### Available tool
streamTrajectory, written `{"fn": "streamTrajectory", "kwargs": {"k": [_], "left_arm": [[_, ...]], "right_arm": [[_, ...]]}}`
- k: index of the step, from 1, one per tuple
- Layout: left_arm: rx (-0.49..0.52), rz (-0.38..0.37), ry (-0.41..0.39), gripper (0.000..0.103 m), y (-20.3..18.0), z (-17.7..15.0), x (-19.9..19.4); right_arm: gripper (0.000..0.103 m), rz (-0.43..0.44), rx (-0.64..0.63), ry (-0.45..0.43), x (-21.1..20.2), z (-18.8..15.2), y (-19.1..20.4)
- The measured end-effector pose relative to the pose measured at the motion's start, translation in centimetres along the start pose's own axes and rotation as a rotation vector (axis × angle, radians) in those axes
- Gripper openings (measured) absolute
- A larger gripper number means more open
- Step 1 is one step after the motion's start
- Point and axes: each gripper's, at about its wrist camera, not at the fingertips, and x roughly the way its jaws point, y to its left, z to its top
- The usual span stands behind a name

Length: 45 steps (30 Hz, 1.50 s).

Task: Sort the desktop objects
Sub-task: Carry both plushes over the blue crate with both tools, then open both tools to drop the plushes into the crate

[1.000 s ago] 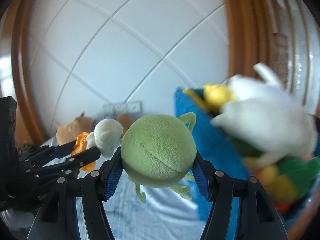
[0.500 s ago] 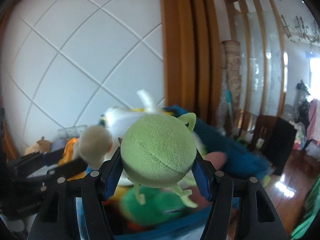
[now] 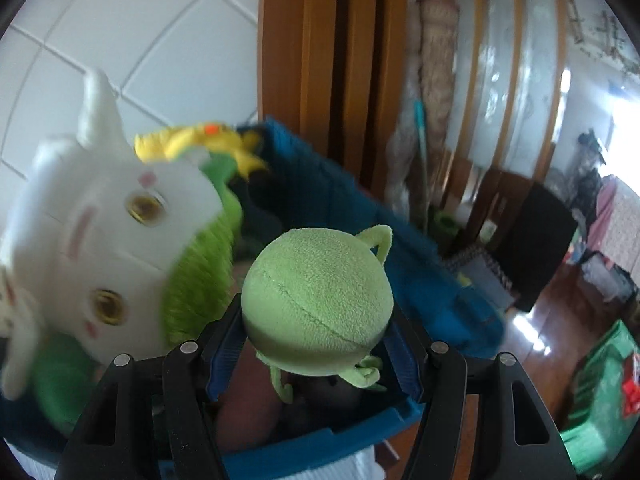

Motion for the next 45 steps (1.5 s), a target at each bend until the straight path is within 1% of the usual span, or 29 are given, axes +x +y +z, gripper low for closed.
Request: {"fn": "streamTrajectory", "kwargs": {"k": [4, 7, 9, 10, 11, 12, 13, 14, 15, 17, 19, 20, 22, 23, 25, 28, 35, 42, 45], "left_arm": [[-0.001, 0.012, 0.006, 0.049, 0.0, -0.4, 0.0], [0.003, 0.017, 0.002, 0.051, -0.1, -0.5, -0.2], [0.005, 0.02, -0.003, 0.057, -0.2, -0.5, -0.4], [0.004, 0.024, -0.006, 0.059, -0.2, -0.4, -0.4], [0.005, 0.033, -0.012, 0.065, -0.2, -0.4, -0.6], [0.005, 0.045, -0.022, 0.075, -0.1, -0.4, -0.9], [0.002, 0.054, -0.031, 0.08, 0.1, -0.4, -1.1], [-0.002, 0.063, -0.039, 0.087, 0.3, -0.4, -1.4], [-0.006, 0.067, -0.047, 0.089, 0.4, -0.5, -1.6], [-0.015, 0.063, -0.057, 0.089, 0.8, -0.6, -2.2], [-0.022, 0.059, -0.065, 0.09, 1.1, -0.8, -2.7], [-0.022, 0.057, -0.068, 0.091, 1.1, -0.9, -3.0], [-0.024, 0.058, -0.081, 0.101, 1.4, -1.3, -3.8], [-0.026, 0.06, -0.088, 0.103, 1.5, -1.6, -4.2], [-0.03, 0.052, -0.099, 0.103, 1.8, -2.0, -4.9], [-0.022, 0.042, -0.114, 0.103, 2.3, -2.9, -6.1], [0.021, 0.013, -0.121, 0.103, 4.0, -5.8, -9.0], [0.026, 0.012, -0.112, 0.103, 6.9, -8.5, -11.3], [0.026, 0.006, -0.112, 0.103, 8.4, -9.4, -12.1]], "right_arm": [[0.065, 0.017, -0.017, 0.061, 1.6, -1.3, 0.2], [0.068, 0.019, -0.043, 0.064, 1.5, -1.9, 0.6], [0.07, 0.027, -0.041, 0.058, 1.3, -2.0, 0.5], [0.074, 0.02, -0.04, 0.052, 1.0, -2.1, 0.4], [0.078, 0.011, -0.038, 0.041, 0.6, -2.1, 0.4], [0.085, 0.003, -0.036, 0.03, 0.2, -2.1, 0.3], [0.089, -0.005, -0.032, 0.019, -0.2, -2.0, 0.2], [0.089, -0.012, -0.027, 0.009, -0.6, -1.8, 0.0], [0.09, -0.017, -0.021, -0.002, -0.9, -1.6, -0.3], [0.095, -0.021, -0.012, -0.025, -2.0, -1.6, -0.3], [0.102, -0.024, -0.008, -0.052, -3.4, -1.6, -0.3], [0.102, -0.023, -0.007, -0.066, -4.1, -1.7, -0.2], [0.102, -0.021, -0.001, -0.093, -5.2, -2.0, 0.0], [0.102, -0.019, 0.003, -0.108, -5.9, -2.2, 0.1], [0.103, -0.013, 0.015, -0.138, -6.7, -1.9, -0.4], [0.103, -0.003, 0.028, -0.16, -7.9, -2.1, -0.2], [0.103, -0.001, 0.065, -0.192, -12.3, -5.4, 3.8], [0.103, -0.003, 0.05, -0.225, -16.2, -8.2, 9.0], [0.103, 0.0, 0.05, -0.226, -17.0, -9.4, 11.1]]}}
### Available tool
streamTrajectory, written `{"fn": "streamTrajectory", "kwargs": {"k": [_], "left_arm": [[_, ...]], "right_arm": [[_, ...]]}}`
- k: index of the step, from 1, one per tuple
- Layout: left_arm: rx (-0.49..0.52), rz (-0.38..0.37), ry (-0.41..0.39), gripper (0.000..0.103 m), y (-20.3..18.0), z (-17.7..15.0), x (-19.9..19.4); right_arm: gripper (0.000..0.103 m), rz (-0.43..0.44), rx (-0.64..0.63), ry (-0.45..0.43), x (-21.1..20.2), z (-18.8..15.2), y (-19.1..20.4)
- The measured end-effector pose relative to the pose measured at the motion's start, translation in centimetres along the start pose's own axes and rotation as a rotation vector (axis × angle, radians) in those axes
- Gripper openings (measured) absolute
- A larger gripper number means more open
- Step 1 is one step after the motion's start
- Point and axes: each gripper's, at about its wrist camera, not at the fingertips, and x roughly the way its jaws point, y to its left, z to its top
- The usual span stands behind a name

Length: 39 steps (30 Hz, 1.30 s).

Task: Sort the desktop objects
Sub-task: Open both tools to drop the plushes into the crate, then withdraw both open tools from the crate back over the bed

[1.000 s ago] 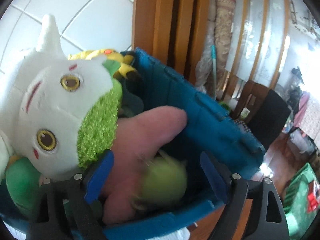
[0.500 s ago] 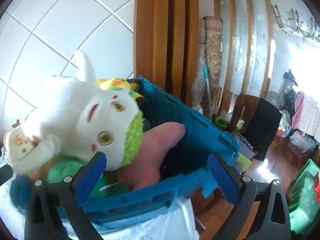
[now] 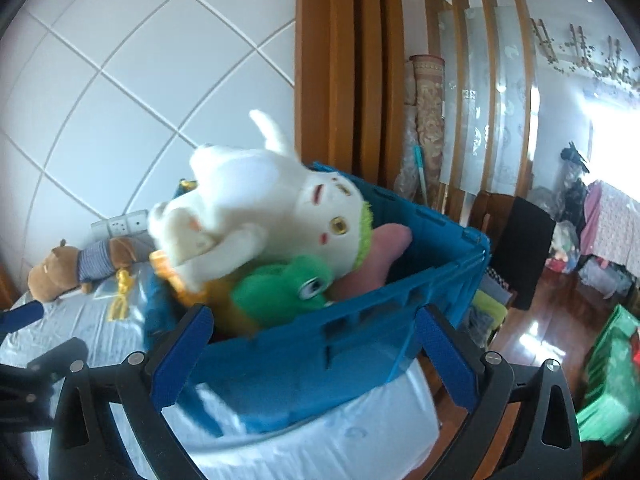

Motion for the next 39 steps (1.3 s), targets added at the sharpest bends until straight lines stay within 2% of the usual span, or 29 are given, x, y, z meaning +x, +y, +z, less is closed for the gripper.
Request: {"fn": "streamTrajectory", "kwargs": {"k": [11, 18, 22, 26, 28, 30, 33, 36, 39], "left_arm": [[-0.023, 0.028, 0.035, 0.103, 5.1, -2.8, -1.7], [-0.106, 0.104, 0.057, 0.103, 9.6, -3.7, -0.7], [-0.165, 0.186, 0.076, 0.103, 12.6, -3.7, 0.6], [-0.22, 0.299, 0.126, 0.103, 15.7, -3.5, 2.5], [-0.244, 0.339, 0.139, 0.103, 17.2, -3.6, 3.3], [-0.263, 0.367, 0.161, 0.103, 18.7, -4.0, 4.1], [-0.317, 0.411, 0.195, 0.103, 21.3, -4.7, 5.4], [-0.335, 0.448, 0.221, 0.103, 23.8, -5.0, 6.4], [-0.338, 0.466, 0.239, 0.103, 26.4, -5.0, 7.6]], "right_arm": [[0.103, 0.052, -0.02, 0.03, -1.4, -3.6, 7.5], [0.103, 0.142, -0.079, 0.029, -0.2, -3.9, 12.2], [0.103, 0.229, -0.144, 0.036, 2.4, -3.7, 15.6], [0.103, 0.332, -0.196, 0.056, 6.3, -3.5, 19.0], [0.103, 0.304, -0.249, 0.011, 7.7, -3.5, 20.9], [0.103, 0.369, -0.247, 0.019, 9.1, -3.4, 22.2], [0.103, 0.452, -0.261, 0.072, 11.5, -3.8, 24.6], [0.103, 0.485, -0.298, 0.12, 13.6, -4.6, 27.0], [0.103, 0.518, -0.273, 0.177, 15.9, -5.4, 28.8]]}}
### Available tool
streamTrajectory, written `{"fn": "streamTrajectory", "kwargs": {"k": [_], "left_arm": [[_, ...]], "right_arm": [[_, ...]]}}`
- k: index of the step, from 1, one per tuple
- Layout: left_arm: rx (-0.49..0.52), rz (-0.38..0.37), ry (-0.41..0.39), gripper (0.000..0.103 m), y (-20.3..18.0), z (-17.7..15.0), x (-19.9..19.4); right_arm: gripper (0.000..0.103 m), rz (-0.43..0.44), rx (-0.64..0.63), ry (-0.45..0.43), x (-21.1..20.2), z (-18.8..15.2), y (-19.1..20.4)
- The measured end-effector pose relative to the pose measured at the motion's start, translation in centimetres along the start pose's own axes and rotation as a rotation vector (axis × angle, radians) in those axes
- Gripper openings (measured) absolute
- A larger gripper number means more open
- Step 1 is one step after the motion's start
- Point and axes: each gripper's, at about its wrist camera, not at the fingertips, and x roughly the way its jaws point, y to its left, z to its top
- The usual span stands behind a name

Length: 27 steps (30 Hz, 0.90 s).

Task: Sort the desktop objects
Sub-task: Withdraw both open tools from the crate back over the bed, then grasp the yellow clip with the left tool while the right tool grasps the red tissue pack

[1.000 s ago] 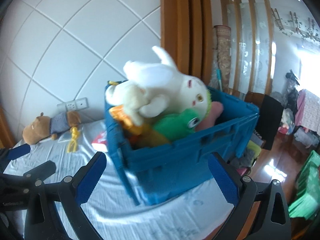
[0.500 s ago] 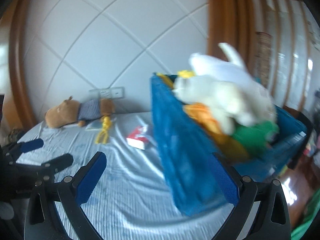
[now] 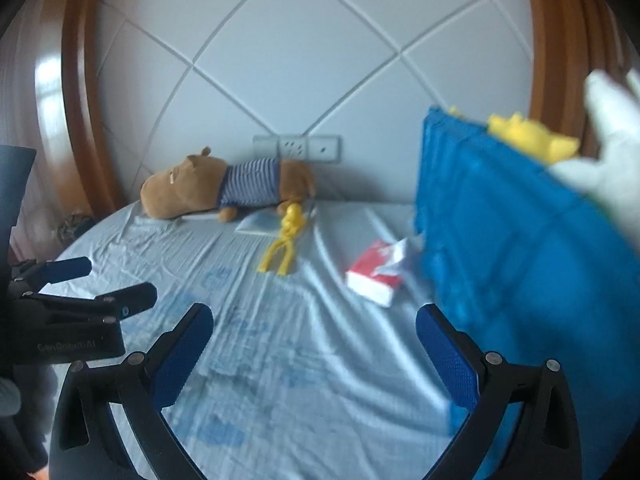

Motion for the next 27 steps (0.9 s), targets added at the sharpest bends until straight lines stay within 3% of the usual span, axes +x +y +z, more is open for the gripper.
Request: {"fn": "streamTrajectory", "kwargs": {"k": [6, 14, 27], "left_arm": [[0.039, -0.02, 0.042, 0.103, 1.7, 2.9, 5.8], [0.104, -0.059, 0.118, 0.103, 2.1, 6.9, 15.7], [0.171, -0.122, 0.144, 0.103, -2.9, 11.6, 32.6]], "right_arm": [[0.103, -0.025, 0.081, 0.087, 6.5, 0.0, -0.4], [0.103, -0.177, 0.29, 0.125, 16.0, 0.6, -3.8], [0.103, -0.377, 0.426, 0.135, 28.1, -0.2, -9.3]]}}
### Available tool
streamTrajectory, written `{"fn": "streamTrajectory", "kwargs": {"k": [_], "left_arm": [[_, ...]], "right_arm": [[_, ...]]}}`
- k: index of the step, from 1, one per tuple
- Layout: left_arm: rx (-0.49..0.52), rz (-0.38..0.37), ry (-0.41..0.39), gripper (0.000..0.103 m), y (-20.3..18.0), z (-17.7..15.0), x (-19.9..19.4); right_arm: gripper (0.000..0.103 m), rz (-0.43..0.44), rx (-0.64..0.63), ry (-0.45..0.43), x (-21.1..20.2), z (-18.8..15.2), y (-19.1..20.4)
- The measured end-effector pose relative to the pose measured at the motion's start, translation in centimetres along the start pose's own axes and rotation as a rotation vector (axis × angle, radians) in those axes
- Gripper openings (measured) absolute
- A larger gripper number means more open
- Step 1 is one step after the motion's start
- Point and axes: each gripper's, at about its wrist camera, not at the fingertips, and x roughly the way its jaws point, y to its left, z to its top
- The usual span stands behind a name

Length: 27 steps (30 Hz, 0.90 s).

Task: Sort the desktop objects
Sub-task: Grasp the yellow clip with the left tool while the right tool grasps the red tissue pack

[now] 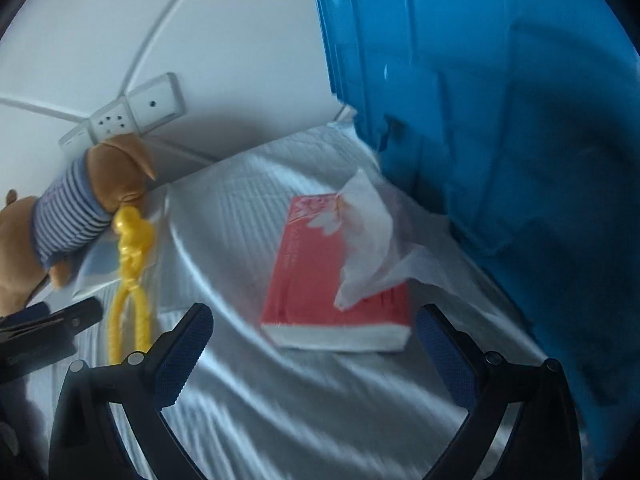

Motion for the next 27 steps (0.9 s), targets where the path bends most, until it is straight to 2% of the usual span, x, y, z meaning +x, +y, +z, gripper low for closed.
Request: {"fn": "streamTrajectory", "kwargs": {"k": [6, 13, 16, 18, 20, 21, 23, 27], "left_arm": [[-0.003, 0.032, -0.004, 0.103, -1.1, 1.7, 5.0], [-0.007, 0.05, -0.035, 0.102, -2.1, 2.6, 6.8], [-0.001, 0.027, -0.045, 0.082, -2.7, 3.1, 6.9], [0.02, 0.016, -0.05, 0.06, -3.2, 3.4, 6.9], [0.036, 0.011, -0.052, 0.049, -3.6, 3.6, 6.9], [0.04, 0.011, -0.053, 0.041, -3.6, 3.6, 6.8], [0.046, 0.006, -0.052, 0.034, -3.6, 3.7, 6.8], [0.025, 0.004, -0.049, 0.034, -3.0, 4.0, 6.9]], "right_arm": [[0.103, -0.034, -0.006, 0.003, 3.0, 0.2, -0.2], [0.103, -0.055, 0.008, 0.017, 5.1, 0.8, -0.6], [0.103, -0.052, 0.022, 0.022, 5.6, 1.2, -0.7], [0.103, -0.058, 0.019, 0.033, 6.1, 1.4, -0.5], [0.103, -0.074, 0.009, 0.079, 7.1, 1.4, -0.4], [0.102, -0.073, 0.008, 0.089, 7.3, 1.5, -0.4], [0.09, -0.063, -0.007, 0.09, 7.3, 1.4, -0.4], [0.088, -0.047, -0.058, 0.097, 7.2, 1.2, -0.2]]}}
